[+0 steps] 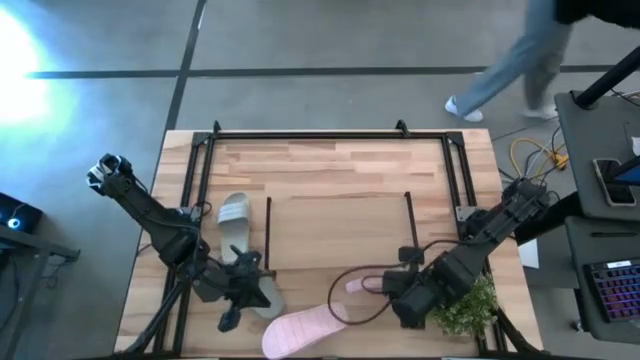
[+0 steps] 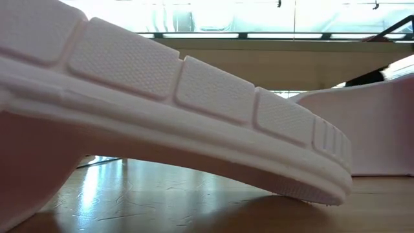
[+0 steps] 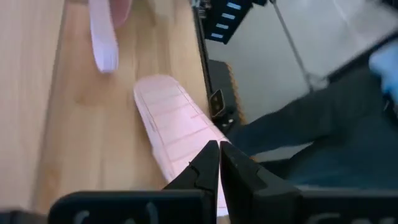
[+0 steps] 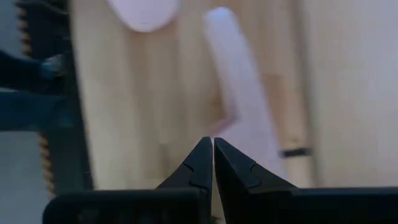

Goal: Pick and place slides into the shelf
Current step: Put the right pink slide on the shelf

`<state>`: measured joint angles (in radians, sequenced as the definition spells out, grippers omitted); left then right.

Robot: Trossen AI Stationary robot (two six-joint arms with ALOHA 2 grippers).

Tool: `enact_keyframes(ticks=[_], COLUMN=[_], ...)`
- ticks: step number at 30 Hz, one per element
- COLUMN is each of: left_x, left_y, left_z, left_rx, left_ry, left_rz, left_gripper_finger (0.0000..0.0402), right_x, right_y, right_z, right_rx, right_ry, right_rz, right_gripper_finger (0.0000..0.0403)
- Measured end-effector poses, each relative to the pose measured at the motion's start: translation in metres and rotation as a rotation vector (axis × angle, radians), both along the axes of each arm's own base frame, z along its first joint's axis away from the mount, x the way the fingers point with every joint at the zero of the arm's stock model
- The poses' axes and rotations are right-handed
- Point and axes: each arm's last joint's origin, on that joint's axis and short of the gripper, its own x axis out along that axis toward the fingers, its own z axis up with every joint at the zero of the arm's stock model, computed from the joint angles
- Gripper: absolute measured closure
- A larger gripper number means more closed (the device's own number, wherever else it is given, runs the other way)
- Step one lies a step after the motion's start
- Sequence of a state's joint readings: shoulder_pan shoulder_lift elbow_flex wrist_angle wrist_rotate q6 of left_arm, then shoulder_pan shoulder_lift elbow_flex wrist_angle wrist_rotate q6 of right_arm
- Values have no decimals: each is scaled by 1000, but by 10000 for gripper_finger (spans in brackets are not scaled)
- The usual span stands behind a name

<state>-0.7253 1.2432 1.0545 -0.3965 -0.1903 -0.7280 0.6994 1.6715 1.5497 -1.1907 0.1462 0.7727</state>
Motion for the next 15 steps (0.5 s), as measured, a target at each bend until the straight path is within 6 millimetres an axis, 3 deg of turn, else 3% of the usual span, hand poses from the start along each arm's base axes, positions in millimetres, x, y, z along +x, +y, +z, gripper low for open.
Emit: enact_keyframes(ticks=[8, 15], left_x=[-15, -31], left_y=[-18, -31], left_z=[1, -7], left_rx=[-48, 122], left_ry=[11, -74], left_rz=[-82, -279], left_gripper_finger=[402, 402], right_x=[7, 16], right_y=[27, 47], right_z=[-11, -19], right_rx=[187, 346], right_ry=[23, 44], right_rz=[17, 65], right_gripper_finger=[394, 394])
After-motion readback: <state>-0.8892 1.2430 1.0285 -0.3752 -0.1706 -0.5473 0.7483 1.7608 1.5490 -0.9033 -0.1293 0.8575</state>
